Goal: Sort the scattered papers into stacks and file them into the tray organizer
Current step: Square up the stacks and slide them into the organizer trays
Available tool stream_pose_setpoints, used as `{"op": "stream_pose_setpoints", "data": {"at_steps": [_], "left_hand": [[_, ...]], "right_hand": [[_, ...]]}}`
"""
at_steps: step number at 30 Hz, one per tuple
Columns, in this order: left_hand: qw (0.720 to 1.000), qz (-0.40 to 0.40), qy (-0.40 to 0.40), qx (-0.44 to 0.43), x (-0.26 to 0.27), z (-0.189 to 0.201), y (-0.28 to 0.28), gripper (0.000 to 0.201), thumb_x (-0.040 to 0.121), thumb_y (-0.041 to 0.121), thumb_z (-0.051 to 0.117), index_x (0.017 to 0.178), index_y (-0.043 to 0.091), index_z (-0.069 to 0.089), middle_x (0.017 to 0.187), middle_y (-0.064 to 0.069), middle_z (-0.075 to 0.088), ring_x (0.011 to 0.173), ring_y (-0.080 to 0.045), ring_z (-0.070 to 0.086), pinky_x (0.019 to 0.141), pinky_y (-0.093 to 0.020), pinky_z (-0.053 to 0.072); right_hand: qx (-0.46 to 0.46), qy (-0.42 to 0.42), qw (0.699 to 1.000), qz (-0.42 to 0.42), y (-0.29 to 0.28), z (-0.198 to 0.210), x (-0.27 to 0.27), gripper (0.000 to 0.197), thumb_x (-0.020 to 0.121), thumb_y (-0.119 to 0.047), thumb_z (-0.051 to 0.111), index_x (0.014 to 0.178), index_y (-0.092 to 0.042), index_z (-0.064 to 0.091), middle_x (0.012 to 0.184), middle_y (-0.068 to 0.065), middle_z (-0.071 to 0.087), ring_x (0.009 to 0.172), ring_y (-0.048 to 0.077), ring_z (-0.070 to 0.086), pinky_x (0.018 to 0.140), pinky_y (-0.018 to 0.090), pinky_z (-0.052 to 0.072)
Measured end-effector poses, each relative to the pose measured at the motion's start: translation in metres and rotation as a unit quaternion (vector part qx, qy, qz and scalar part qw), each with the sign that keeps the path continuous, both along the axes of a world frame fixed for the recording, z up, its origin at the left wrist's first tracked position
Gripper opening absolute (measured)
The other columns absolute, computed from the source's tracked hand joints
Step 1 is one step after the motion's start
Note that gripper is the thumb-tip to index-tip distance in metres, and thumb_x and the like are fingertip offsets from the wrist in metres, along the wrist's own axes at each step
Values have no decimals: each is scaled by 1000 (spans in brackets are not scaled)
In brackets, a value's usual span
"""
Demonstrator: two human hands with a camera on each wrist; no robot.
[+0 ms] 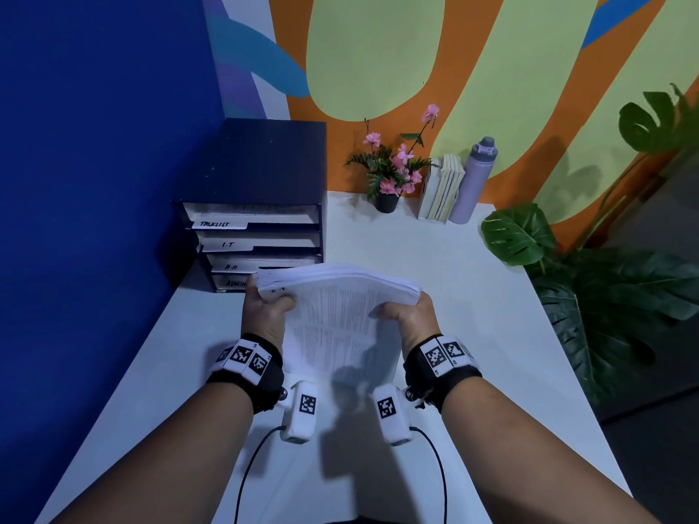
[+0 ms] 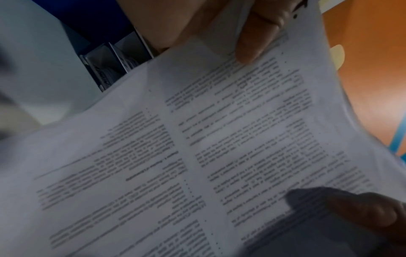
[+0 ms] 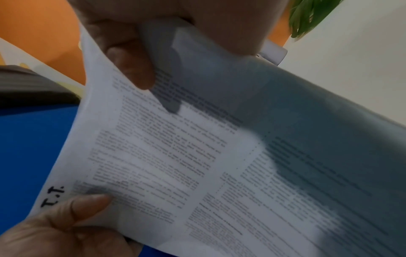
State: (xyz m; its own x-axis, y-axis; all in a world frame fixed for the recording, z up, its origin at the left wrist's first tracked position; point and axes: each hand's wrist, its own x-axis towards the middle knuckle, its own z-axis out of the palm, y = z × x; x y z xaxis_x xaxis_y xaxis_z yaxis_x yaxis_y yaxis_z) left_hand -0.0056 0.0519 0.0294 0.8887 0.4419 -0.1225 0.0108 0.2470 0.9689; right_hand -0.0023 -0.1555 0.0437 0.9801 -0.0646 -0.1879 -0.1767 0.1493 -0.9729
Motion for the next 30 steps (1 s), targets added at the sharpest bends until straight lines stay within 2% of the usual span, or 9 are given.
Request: {"op": "stream_pose_setpoints", "data": {"at_steps": [4, 6, 8, 11, 16, 20, 24, 28, 30], "left_hand": [[996, -34, 51, 58, 0, -14, 8, 79, 61, 15, 78, 133, 7, 46, 120, -8, 61, 108, -22, 59, 94, -28, 49], [987, -53, 85, 123, -1, -19, 11, 62, 68, 27, 79, 123, 10, 55, 107, -6, 64, 96, -20, 61, 82, -22, 49], [983, -50, 91, 152, 0, -16, 14, 30, 80, 19, 74, 107, 12, 62, 85, 0, 64, 79, -18, 61, 66, -15, 48], [979, -28, 86, 182, 3, 2, 22, 10, 86, 7, 66, 96, 8, 65, 82, 4, 66, 80, -19, 65, 71, -21, 48], [976, 54, 121, 173, 7, 3, 67, 22, 86, 9, 63, 108, 12, 61, 100, -4, 65, 90, -23, 62, 86, -34, 49], [971, 59, 197, 121, -6, -19, 102, 24, 85, 13, 66, 108, 14, 60, 99, -3, 67, 90, -26, 64, 84, -38, 51], [968, 7, 239, 73, -19, -42, 132, 29, 80, 20, 69, 108, 13, 63, 105, -12, 70, 90, -31, 68, 84, -54, 53], [961, -35, 263, 78, -31, -48, 142, 26, 92, 9, 58, 117, 11, 55, 107, -14, 65, 97, -34, 63, 88, -54, 51], [957, -65, 267, 90, -33, -51, 145, 27, 93, 9, 57, 119, 10, 54, 109, -14, 65, 98, -34, 63, 88, -51, 52]], "right_hand": [[11, 1, 1000, -9, -2, -3, 1, 40, 46, 5, 69, 84, -5, 69, 77, 10, 69, 77, 29, 66, 73, 42, 55], [7, 1, 1000, -10, -1, -3, 1, 37, 46, 5, 70, 81, -6, 70, 77, 11, 69, 78, 29, 66, 75, 44, 56], [1, -4, 1000, -10, 2, 1, 5, 37, 45, 4, 69, 81, -5, 69, 76, 10, 68, 77, 27, 65, 73, 40, 55], [-10, -11, 1000, 5, 12, 8, 16, 36, 53, 5, 72, 87, -4, 68, 80, 11, 68, 77, 27, 64, 68, 35, 56], [-57, -27, 991, 114, 43, -2, 23, 12, 87, -12, 63, 98, -17, 63, 85, 1, 70, 74, 17, 65, 68, 35, 55], [-101, 14, 986, 129, 81, -32, 29, 10, 86, -20, 58, 93, -20, 64, 84, 2, 71, 75, 19, 66, 69, 39, 57], [-158, 79, 976, 124, 110, -42, 44, 14, 91, -12, 55, 97, -18, 67, 82, 1, 72, 72, 18, 68, 62, 25, 52], [-148, 130, 977, 78, 132, -42, 69, 16, 89, -13, 57, 102, -11, 67, 88, 8, 72, 76, 25, 65, 62, 22, 50], [-140, 160, 975, 60, 136, -41, 82, 26, 90, -15, 57, 115, -7, 60, 97, 11, 69, 84, 28, 65, 73, 27, 51]]}}
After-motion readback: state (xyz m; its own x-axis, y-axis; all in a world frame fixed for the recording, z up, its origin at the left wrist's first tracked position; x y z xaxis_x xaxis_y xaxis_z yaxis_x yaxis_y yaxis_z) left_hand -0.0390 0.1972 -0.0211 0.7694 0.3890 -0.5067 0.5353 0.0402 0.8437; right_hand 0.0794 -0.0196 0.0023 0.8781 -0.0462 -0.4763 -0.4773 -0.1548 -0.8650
